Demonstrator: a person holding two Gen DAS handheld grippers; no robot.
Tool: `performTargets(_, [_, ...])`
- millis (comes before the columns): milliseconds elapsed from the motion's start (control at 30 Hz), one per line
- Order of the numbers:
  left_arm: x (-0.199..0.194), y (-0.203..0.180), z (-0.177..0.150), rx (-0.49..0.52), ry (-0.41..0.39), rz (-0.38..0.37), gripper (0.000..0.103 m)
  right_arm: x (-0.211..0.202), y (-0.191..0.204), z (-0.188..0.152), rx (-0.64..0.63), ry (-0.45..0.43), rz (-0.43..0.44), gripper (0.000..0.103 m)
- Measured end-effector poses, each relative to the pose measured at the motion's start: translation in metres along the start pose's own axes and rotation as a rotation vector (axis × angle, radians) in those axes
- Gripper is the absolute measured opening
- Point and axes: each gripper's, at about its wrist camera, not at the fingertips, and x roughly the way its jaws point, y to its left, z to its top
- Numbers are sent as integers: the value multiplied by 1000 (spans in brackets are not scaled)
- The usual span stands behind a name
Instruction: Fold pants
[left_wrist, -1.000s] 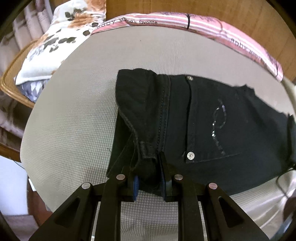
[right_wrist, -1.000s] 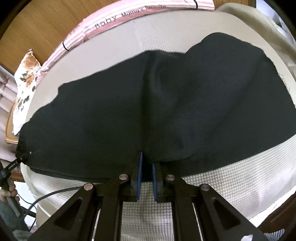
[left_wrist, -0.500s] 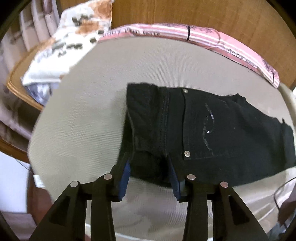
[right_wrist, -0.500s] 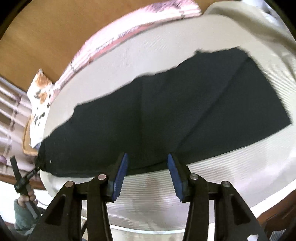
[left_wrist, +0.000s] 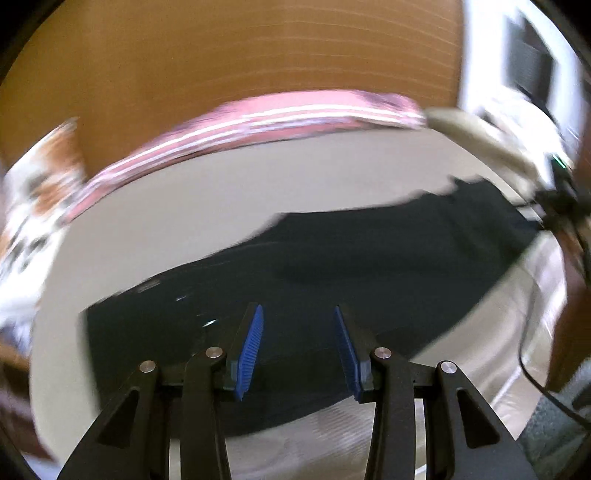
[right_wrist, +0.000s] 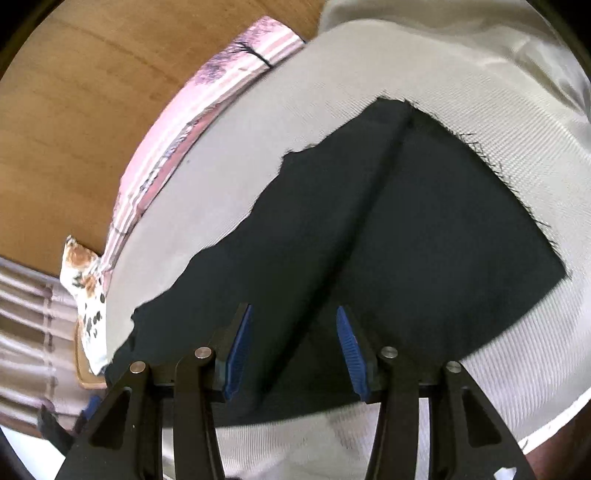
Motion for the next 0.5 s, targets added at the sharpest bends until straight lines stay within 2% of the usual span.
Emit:
performTargets(100, [32, -47, 13, 104, 33, -140, 41, 7, -3, 12, 7, 6, -9, 44])
performTargets(200, [52, -85, 23, 179, 49, -232, 41, 15, -5, 24, 15, 16, -12, 45])
performTargets(333, [68, -123, 30, 248, 64, -318, 41, 24, -13, 36, 41, 22, -13, 45])
performTargets(500, [90, -163, 30, 302, 96, -363, 41, 30, -24, 48, 92, 18, 19, 45])
